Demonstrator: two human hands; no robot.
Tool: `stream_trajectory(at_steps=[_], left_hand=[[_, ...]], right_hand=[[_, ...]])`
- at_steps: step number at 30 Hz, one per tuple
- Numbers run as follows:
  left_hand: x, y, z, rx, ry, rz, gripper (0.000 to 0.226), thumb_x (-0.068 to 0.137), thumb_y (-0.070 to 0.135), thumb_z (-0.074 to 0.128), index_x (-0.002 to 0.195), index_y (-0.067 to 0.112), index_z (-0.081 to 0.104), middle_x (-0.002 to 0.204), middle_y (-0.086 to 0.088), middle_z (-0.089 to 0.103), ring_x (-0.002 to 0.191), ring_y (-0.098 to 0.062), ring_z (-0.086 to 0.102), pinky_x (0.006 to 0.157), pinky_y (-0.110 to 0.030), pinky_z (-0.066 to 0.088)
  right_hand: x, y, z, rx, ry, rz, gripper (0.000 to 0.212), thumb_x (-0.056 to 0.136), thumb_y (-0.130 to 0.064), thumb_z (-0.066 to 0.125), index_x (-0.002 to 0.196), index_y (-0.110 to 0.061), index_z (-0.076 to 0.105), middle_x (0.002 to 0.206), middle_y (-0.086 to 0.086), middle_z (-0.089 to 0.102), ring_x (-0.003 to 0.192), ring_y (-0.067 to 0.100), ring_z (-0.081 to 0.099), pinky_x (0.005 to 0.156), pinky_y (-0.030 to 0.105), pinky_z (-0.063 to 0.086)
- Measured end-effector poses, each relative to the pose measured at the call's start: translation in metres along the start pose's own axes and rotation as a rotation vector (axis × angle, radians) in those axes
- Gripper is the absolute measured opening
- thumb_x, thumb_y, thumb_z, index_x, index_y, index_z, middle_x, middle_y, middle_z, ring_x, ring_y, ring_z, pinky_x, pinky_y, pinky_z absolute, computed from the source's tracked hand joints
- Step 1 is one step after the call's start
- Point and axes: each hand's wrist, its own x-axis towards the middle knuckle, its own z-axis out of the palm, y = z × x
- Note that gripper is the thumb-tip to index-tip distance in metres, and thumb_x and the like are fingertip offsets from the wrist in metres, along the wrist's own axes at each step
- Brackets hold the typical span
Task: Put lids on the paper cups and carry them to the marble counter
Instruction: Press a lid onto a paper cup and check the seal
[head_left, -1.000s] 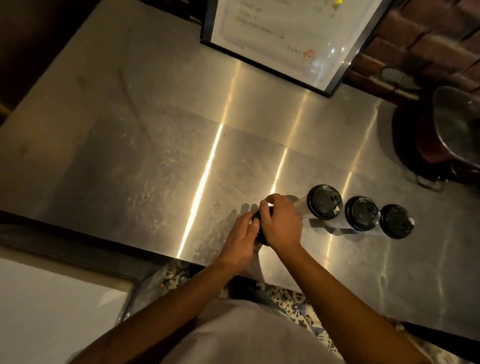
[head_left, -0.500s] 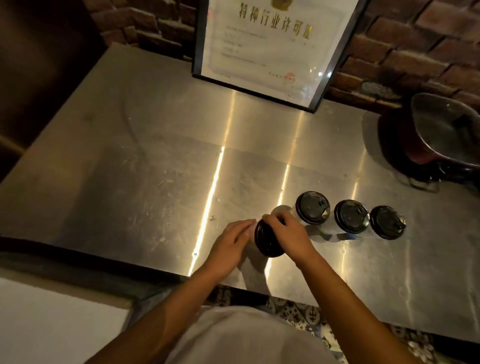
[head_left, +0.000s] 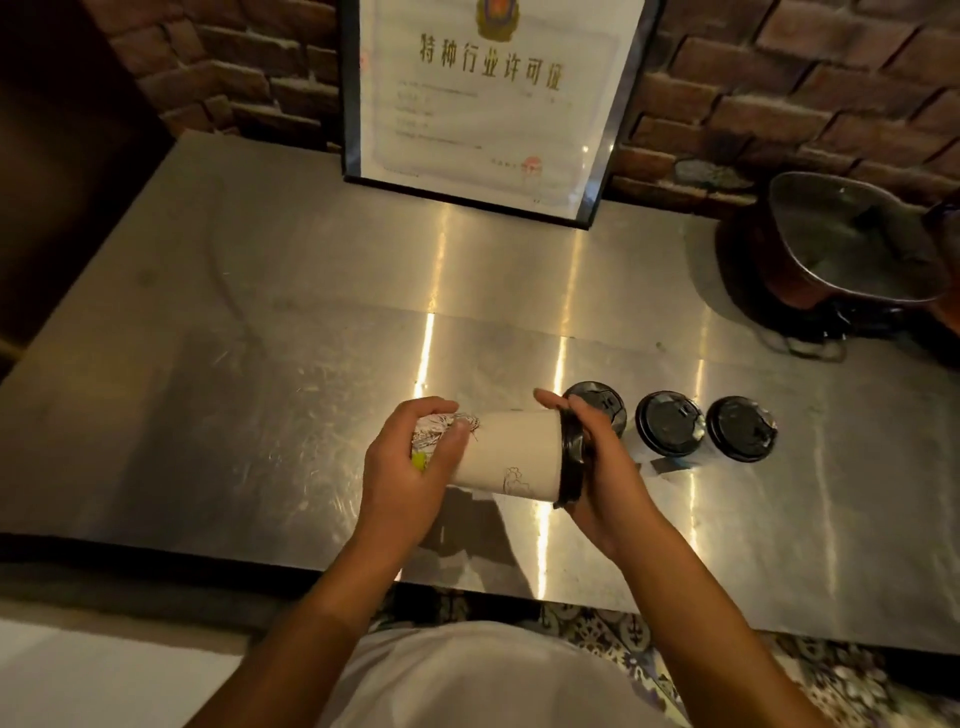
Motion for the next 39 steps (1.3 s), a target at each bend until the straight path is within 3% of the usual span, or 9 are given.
stream_trajectory(at_steps=[4,8,12,16,21,24,30,36,39], left_hand=[[-0.007,0.011,0.007,0.120,0.039,0.193,0.032,0.087,0.049,0.064,0.114,0.032,0.060,0.111,0.019,0.059,0.100,-0.008,0.065,0.076,-0.038,0.059],[-0.012,0.019,0.011,0.113,-0.126,0.329,0.038,0.087,0.046,0.067,0.119,0.029,0.056,0.122,0.013,0.057,0.113,-0.009,0.061,0.086,-0.035,0.058],[-0.004,0.020,-0.006,0.237,-0.277,0.704,0.044,0.087,0.042,0.076,0.119,0.018,0.058,0.129,-0.010,0.061,0.114,-0.019,0.062,0.083,-0.031,0.058],[0.003,0.025,-0.018,0.250,-0.209,0.787,0.047,0.087,0.045,0.077,0.116,0.013,0.059,0.118,-0.014,0.066,0.103,-0.022,0.067,0.074,-0.034,0.060],[0.000,0.027,-0.014,0.105,-0.104,0.688,0.030,0.090,0.039,0.072,0.106,0.015,0.062,0.113,-0.004,0.065,0.099,-0.016,0.068,0.070,-0.032,0.061],[-0.008,0.029,-0.007,0.034,-0.044,0.600,0.029,0.094,0.042,0.066,0.102,0.014,0.063,0.108,-0.009,0.068,0.098,-0.018,0.068,0.074,-0.030,0.060],[-0.009,0.038,-0.013,-0.060,0.019,0.535,0.019,0.093,0.031,0.067,0.096,0.013,0.066,0.102,-0.008,0.070,0.094,-0.019,0.069,0.076,-0.027,0.056],[0.000,0.057,-0.011,-0.182,-0.001,-0.092,0.033,0.086,0.046,0.072,0.090,0.015,0.065,0.093,-0.002,0.071,0.089,-0.022,0.071,0.055,-0.017,0.051],[-0.001,0.052,-0.013,-0.056,-0.027,-0.082,0.010,0.095,0.037,0.066,0.095,0.027,0.067,0.095,0.011,0.070,0.092,-0.017,0.070,0.058,-0.016,0.052]], right_hand=[[-0.008,-0.001,-0.003,-0.037,-0.040,-0.057,0.052,0.092,-0.050,0.058,0.141,-0.032,0.060,0.130,0.008,0.067,0.117,0.032,0.067,0.089,0.058,0.060],[-0.012,-0.005,-0.006,-0.105,0.008,0.028,0.053,0.097,-0.052,0.053,0.126,-0.010,0.068,0.108,0.016,0.074,0.082,0.031,0.072,0.051,0.037,0.056],[-0.014,-0.013,-0.007,-0.106,-0.074,0.143,0.045,0.095,-0.055,0.054,0.111,-0.016,0.071,0.100,0.018,0.070,0.072,0.031,0.068,0.046,0.028,0.046],[-0.018,-0.012,0.006,-0.101,-0.035,0.157,0.038,0.092,-0.052,0.059,0.105,-0.018,0.069,0.088,0.014,0.067,0.063,0.028,0.065,0.047,0.027,0.042],[-0.026,-0.009,0.013,-0.070,0.006,0.099,0.031,0.093,-0.047,0.060,0.097,-0.019,0.070,0.086,0.013,0.067,0.069,0.029,0.064,0.045,0.025,0.041],[-0.031,-0.010,0.015,-0.092,0.003,0.042,0.030,0.096,-0.044,0.055,0.099,-0.017,0.069,0.090,0.013,0.069,0.071,0.030,0.064,0.042,0.025,0.041],[-0.036,-0.001,0.026,-0.129,0.000,-0.233,0.033,0.087,-0.046,0.056,0.102,-0.021,0.071,0.094,0.013,0.072,0.073,0.033,0.068,0.048,0.031,0.047],[-0.042,0.014,0.029,-0.248,0.026,-0.481,0.047,0.079,-0.052,0.059,0.119,-0.029,0.063,0.105,0.002,0.066,0.090,0.021,0.072,0.052,0.031,0.057],[-0.039,0.013,0.027,-0.225,0.038,-0.401,0.040,0.082,-0.050,0.059,0.115,-0.027,0.065,0.105,0.008,0.067,0.087,0.026,0.073,0.051,0.034,0.055]])
